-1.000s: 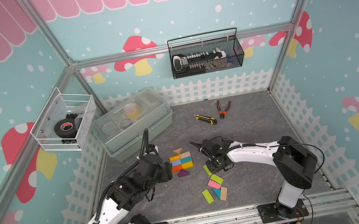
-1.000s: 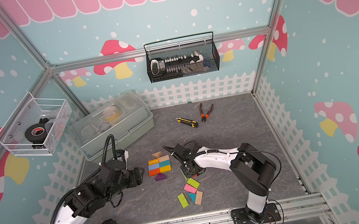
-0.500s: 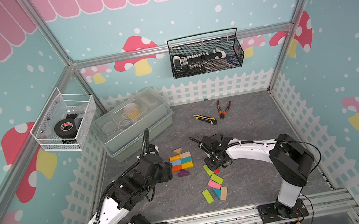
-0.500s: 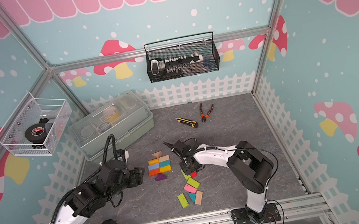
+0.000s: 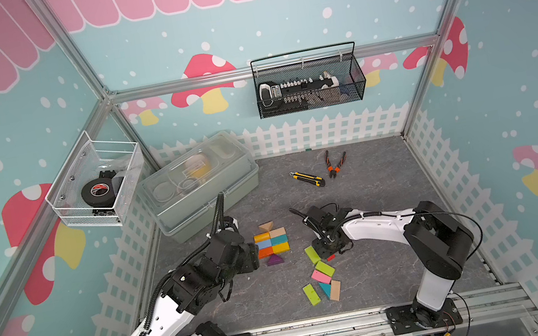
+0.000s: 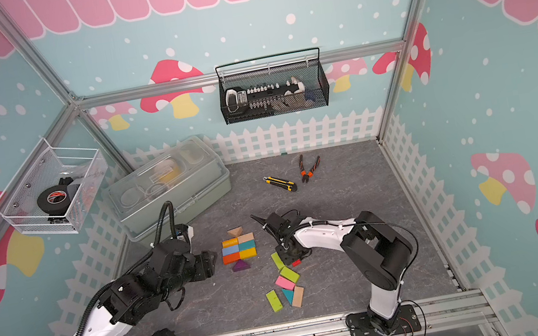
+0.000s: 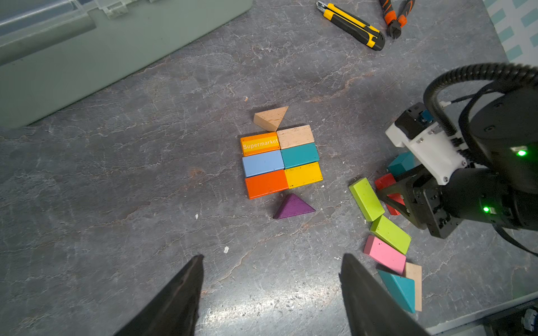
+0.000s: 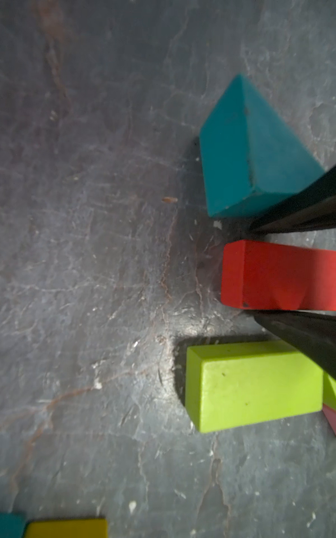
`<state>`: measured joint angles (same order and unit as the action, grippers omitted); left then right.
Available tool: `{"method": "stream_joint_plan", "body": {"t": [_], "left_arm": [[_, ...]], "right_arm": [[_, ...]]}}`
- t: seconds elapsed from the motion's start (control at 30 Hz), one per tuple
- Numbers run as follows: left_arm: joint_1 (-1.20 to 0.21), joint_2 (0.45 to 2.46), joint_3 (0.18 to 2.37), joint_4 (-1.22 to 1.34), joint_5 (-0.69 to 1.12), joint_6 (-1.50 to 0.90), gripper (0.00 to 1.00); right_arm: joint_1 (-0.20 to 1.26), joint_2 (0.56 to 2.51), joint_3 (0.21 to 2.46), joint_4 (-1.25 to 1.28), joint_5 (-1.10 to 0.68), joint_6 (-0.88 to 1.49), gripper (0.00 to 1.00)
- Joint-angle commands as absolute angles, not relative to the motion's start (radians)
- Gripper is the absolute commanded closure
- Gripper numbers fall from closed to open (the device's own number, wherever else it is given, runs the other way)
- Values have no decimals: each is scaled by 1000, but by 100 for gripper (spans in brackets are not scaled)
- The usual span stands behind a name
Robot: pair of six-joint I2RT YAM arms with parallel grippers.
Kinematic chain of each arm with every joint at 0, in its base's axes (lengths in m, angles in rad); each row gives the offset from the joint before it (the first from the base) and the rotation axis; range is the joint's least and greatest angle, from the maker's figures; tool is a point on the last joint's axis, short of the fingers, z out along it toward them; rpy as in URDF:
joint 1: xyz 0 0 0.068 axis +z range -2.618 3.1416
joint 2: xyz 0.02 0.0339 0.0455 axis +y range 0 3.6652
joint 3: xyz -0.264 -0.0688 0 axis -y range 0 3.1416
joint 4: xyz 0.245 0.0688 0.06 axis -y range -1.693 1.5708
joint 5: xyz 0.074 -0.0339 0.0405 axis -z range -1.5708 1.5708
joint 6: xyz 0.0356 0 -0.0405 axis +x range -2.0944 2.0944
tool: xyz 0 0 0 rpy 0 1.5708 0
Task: Assemble a piece of candy with building blocks
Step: Pick up the building block from the center of the board, then place the building block at the center of the board.
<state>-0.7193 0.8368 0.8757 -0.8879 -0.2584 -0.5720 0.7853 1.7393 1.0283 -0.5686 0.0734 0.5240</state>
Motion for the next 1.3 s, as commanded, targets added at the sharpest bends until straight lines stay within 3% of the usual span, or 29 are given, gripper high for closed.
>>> {"method": "stream_joint_plan", "body": {"t": [0.0,0.27,0.5,0.93,1.27], "left_arm": [[-712,836,878,-904,-275,-566,27],[-712,838,878,-903,-276,-566,27],[-712,834,877,-903,-282,-566,27],[-713,826,878,-907,-291,-567,27],[-713,831,877,-907,-298,-571,27]], "right_arm": [[782,1757,1016,-575,56,525,56],[782,1759,1055,-571,7,421,70],[759,1755,1230,-632,28,190,75],[659,2036,1591,-814,-86,-423,74],[621,2155,1707,-886,-128,-797,73]]}}
